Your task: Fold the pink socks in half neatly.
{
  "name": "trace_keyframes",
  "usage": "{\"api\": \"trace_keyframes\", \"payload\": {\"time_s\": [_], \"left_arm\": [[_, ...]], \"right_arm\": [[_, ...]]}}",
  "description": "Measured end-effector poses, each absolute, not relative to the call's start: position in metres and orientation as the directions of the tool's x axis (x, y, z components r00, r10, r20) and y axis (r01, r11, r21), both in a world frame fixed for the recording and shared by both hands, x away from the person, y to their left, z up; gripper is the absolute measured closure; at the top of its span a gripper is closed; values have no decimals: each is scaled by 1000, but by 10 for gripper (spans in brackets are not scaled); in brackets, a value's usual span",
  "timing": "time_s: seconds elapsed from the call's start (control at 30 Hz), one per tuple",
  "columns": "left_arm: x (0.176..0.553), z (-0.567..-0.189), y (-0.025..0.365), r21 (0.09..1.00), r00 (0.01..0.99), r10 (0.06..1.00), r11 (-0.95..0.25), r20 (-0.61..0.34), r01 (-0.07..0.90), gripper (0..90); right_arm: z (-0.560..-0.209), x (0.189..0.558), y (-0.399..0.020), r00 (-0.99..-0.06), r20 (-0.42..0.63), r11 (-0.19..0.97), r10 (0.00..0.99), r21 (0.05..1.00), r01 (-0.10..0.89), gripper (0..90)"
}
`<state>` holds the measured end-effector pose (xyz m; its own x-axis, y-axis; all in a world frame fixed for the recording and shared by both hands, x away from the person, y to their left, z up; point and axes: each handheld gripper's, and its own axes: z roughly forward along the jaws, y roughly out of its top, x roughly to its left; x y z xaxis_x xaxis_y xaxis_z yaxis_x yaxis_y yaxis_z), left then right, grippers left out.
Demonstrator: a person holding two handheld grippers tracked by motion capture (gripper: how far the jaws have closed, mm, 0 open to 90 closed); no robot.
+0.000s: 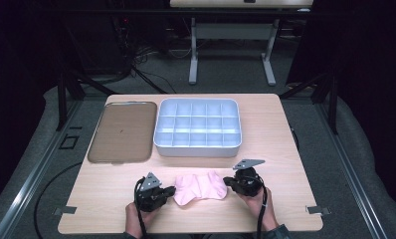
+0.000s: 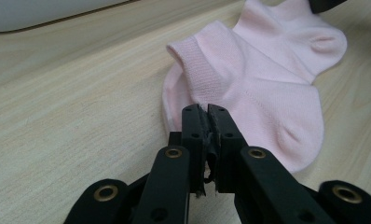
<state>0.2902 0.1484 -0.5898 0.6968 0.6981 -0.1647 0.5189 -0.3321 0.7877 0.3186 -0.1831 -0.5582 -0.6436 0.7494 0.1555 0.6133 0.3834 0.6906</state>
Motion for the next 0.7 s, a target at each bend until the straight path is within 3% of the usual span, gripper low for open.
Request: {"api": "trace_keyframes", "payload": {"time_s": [0.7], "left_arm": [[291, -590, 149, 783, 693, 696, -320, -187, 533, 856]], "right_arm": [[-512, 311, -155, -748, 181, 377, 638, 774, 509, 890]]}}
